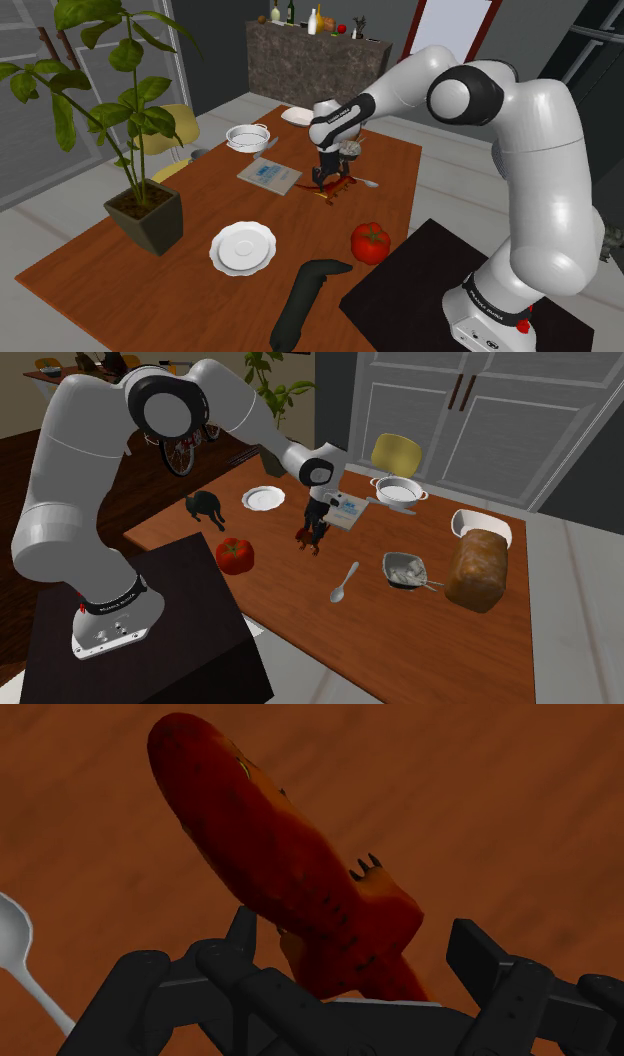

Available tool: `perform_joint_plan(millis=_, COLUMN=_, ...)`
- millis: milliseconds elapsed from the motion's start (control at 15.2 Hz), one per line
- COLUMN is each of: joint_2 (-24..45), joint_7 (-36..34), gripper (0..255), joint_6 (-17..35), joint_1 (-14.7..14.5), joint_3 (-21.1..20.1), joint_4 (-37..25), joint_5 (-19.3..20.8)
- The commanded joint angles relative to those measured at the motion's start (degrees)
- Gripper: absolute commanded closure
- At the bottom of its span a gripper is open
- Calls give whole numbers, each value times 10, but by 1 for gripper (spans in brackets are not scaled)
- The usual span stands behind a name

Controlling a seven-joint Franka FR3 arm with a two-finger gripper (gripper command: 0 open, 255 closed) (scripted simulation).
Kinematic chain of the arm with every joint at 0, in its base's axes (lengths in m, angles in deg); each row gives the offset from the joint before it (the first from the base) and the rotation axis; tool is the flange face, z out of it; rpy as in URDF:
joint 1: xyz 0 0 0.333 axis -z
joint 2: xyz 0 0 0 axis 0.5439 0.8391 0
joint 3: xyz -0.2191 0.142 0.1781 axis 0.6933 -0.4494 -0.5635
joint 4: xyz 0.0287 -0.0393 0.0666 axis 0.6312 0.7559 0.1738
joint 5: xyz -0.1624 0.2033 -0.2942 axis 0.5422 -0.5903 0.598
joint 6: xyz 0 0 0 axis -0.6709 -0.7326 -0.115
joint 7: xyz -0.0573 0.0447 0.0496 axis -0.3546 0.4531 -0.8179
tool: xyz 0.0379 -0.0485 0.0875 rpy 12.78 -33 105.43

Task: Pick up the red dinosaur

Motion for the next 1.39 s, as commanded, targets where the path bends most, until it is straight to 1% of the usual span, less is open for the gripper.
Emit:
perform_joint_plan(millis=0, joint_2=9, joint_7=0, gripper=0, joint_6=8, joint_1=0, joint_3=0, joint_4=-1, joint_5=0)
perform_joint_plan(millis=66, joint_2=9, joint_7=0, gripper=0, joint_6=8, joint_1=0, joint_3=0, joint_4=-1, joint_5=0)
perform_joint_plan(millis=132, joint_2=10, joint_7=0, gripper=255, joint_6=8, joint_1=0, joint_3=0, joint_4=-2, joint_5=0)
perform_joint_plan(millis=726, joint_2=9, joint_7=0, gripper=255, joint_6=8, joint_1=0, joint_3=0, joint_4=-1, joint_5=0)
perform_joint_plan(millis=1320, joint_2=-39, joint_7=1, gripper=255, joint_6=-37, joint_1=-1, joint_3=1, joint_4=2, joint_5=1)
